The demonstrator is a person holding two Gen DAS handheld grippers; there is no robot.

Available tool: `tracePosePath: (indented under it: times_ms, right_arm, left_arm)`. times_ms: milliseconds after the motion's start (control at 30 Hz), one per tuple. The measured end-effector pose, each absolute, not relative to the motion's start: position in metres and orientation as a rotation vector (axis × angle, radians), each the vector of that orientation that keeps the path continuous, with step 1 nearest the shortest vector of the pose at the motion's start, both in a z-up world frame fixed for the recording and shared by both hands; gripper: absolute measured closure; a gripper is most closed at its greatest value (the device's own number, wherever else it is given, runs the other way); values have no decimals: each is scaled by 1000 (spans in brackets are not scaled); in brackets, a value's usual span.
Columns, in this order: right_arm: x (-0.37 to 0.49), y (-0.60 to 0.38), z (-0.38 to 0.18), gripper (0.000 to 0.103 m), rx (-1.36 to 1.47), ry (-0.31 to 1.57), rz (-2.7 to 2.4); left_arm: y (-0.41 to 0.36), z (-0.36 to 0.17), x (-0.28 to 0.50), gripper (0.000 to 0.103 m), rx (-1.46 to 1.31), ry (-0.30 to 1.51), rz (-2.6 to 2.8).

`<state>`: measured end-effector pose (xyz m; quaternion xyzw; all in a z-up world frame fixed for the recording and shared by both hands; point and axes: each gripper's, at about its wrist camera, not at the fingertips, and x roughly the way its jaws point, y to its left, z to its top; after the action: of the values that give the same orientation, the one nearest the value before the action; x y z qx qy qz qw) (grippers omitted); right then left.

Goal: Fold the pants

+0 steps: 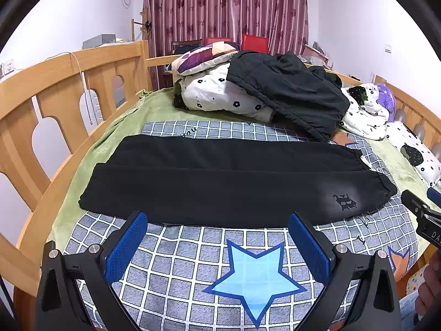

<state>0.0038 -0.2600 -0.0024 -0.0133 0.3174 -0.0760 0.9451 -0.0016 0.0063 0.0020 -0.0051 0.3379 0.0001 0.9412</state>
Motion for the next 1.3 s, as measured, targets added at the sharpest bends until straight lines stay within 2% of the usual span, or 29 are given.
tracePosePath:
  times_ms: [1300]
  right_arm:
    - [2,-251,-5,2,-46,641,-149]
  left_arm:
    - [5,-3,-4,0,-19,697,-1]
